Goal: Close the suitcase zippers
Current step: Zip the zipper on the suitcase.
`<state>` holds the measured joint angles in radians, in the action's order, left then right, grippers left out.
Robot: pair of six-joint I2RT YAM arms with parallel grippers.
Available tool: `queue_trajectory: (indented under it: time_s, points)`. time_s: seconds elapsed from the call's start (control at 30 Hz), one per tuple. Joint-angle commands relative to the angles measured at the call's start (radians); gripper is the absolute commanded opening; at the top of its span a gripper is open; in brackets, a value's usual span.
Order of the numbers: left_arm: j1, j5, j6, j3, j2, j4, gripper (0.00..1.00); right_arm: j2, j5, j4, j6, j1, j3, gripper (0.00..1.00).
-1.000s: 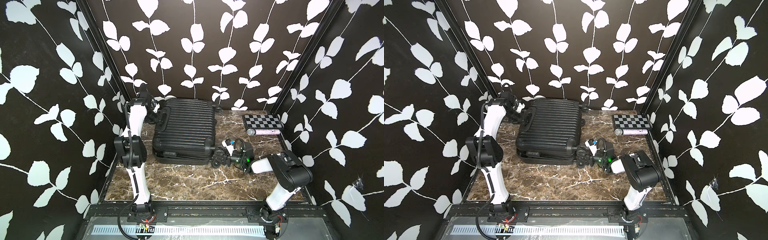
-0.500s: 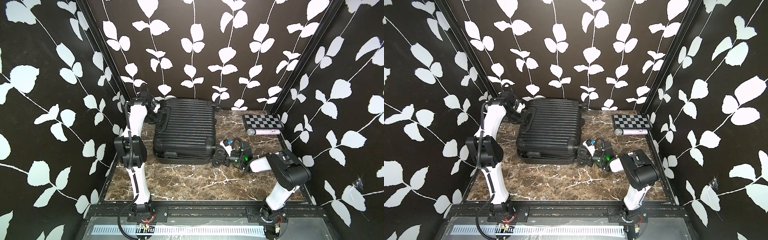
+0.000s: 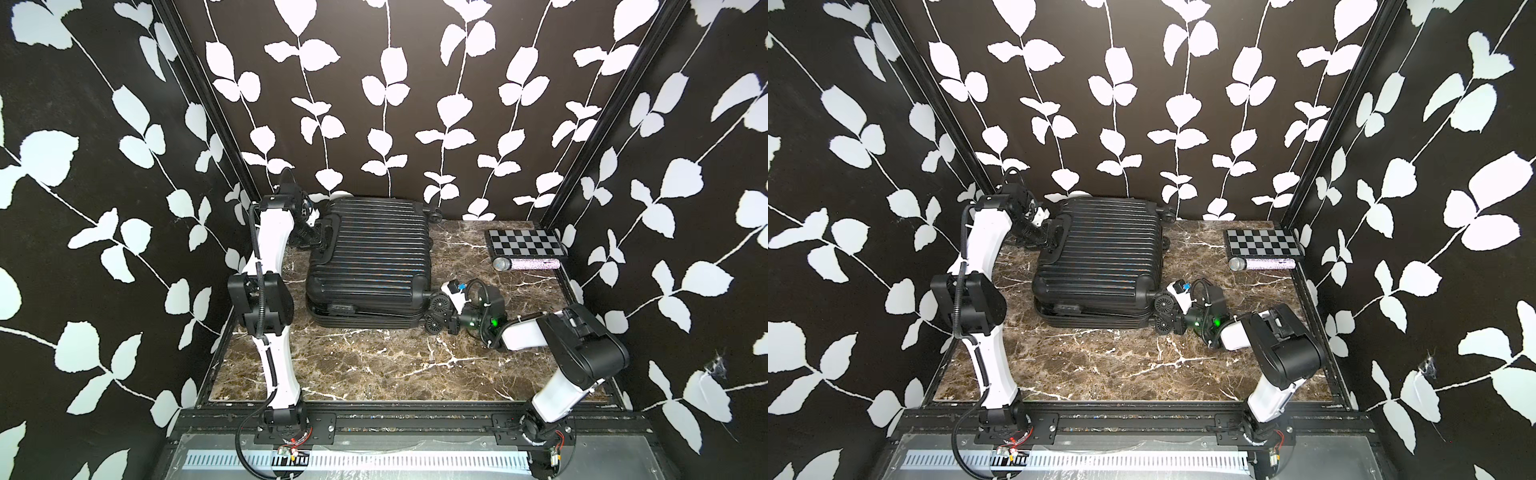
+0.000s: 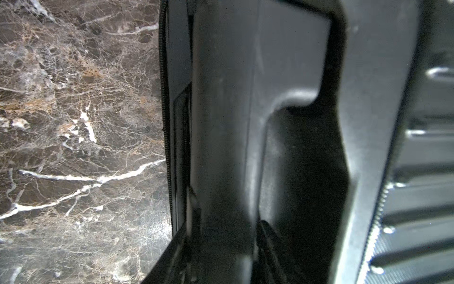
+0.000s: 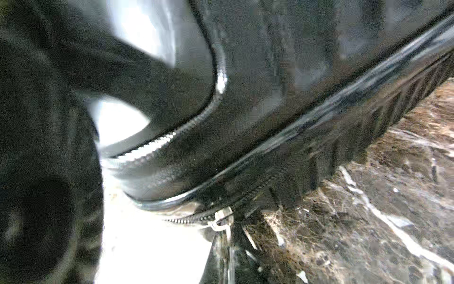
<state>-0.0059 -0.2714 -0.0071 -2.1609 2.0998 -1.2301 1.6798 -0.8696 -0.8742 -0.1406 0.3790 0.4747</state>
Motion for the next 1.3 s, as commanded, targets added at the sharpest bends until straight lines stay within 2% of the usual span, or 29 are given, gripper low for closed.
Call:
queue_trajectory:
  time_s: [0.0,0.13,0.3,0.6,0.7,0.87,1.1,1.27]
  points:
    - [-0.009,-0.038,0.015,-0.03,-0.055,-0.049,0.47,-0.028,0.023,-0.019,0.023,0.001,-0.01,0.0]
    - [-0.01,-0.058,0.015,-0.033,-0.04,-0.048,0.47,-0.034,0.023,-0.004,0.021,0.001,-0.01,0.0]
    - [-0.011,-0.068,0.004,-0.063,0.004,-0.045,0.4,-0.059,0.029,-0.008,0.008,0.002,-0.024,0.0]
    - [-0.014,-0.083,-0.064,-0.067,0.05,0.031,0.35,-0.111,0.018,-0.012,-0.038,0.015,-0.065,0.0]
    - [-0.021,-0.086,-0.065,-0.074,0.055,0.038,0.3,-0.116,0.02,-0.011,-0.047,0.015,-0.072,0.0]
    - [-0.029,-0.066,-0.061,-0.108,0.05,0.016,0.11,-0.137,0.015,0.029,-0.084,0.015,-0.067,0.0]
    - [-0.029,-0.024,-0.109,-0.168,-0.023,0.03,0.08,-0.167,-0.014,0.066,-0.311,0.015,-0.058,0.0]
    - [-0.028,0.01,-0.151,-0.209,-0.032,0.051,0.0,-0.23,-0.034,0.044,-0.435,0.014,-0.102,0.0]
